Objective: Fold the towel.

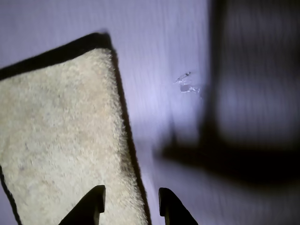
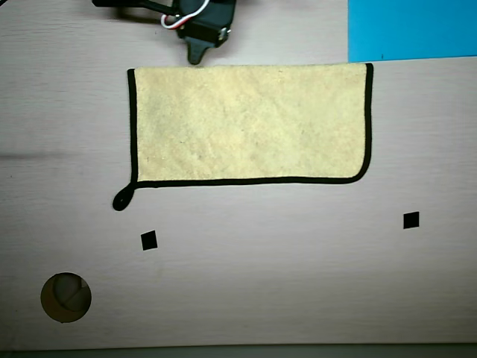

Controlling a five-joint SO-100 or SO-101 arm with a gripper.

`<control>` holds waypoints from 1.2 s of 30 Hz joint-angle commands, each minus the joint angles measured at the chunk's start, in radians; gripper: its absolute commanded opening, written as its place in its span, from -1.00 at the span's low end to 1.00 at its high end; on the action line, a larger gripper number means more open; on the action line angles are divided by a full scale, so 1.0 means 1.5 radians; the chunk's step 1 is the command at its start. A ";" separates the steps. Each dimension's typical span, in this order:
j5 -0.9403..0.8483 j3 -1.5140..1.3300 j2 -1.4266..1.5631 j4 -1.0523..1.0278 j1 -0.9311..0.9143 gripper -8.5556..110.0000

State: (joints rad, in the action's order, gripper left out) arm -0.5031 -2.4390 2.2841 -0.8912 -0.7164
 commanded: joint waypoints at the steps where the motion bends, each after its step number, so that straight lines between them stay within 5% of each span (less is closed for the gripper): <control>1: 0.100 0.060 -0.050 0.055 -0.025 -0.58; 8: 0.184 0.093 -0.187 0.179 -0.053 -0.54; 19: 0.120 0.080 -0.285 0.313 -0.077 -0.50; 36: 0.131 0.069 -0.291 0.320 -0.001 -0.50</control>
State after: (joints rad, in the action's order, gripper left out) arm -0.3037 -2.3593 1.8408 -0.4234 -0.7440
